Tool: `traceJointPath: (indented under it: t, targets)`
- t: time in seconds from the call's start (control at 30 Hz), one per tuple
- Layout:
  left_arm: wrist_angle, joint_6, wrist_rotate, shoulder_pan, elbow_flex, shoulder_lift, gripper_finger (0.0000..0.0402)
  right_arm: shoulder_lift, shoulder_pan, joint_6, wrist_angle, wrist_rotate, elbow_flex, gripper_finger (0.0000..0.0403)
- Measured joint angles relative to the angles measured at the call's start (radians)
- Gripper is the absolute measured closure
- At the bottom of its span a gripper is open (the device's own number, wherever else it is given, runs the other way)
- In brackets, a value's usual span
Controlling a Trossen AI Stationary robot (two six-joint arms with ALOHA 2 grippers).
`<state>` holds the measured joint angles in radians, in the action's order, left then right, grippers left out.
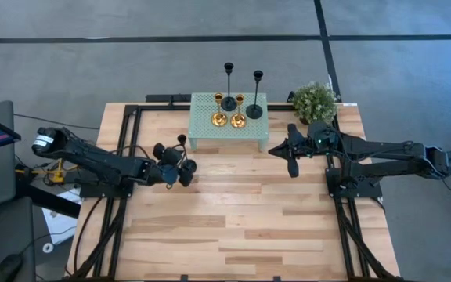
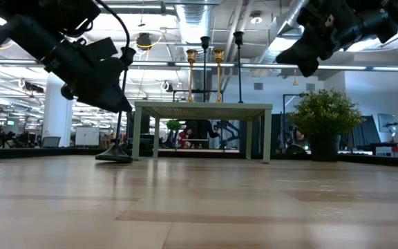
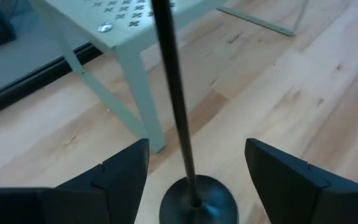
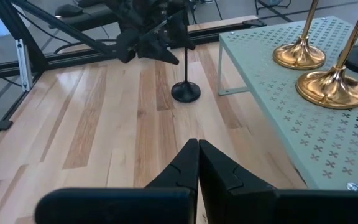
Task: Pick & Place candle stick holders
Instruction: Put the black candle holder on the shelf
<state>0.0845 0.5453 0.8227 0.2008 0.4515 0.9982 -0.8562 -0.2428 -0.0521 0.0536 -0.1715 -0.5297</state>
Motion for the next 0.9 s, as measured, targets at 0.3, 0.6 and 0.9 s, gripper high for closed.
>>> traceJointPath:
  t: [0.3, 0.6, 0.9]
  targets:
    - [0.001, 0.036, -0.141, 0.004, 0.0, -0.004, 0.0154, 0.0, 0.0, 0.0, 0.043, 0.0, 0.0, 0.0403]
    - [0.04, 0.014, -0.211, 0.004, 0.0, -0.004, 0.0173, 0.0, 0.0, 0.0, 0.043, -0.006, 0.0, 0.0403]
    - [0.174, 0.062, -0.214, 0.003, 0.0, -0.004, 0.0186, 0.0, 0.0, -0.025, 0.043, -0.007, 0.0, 0.0403]
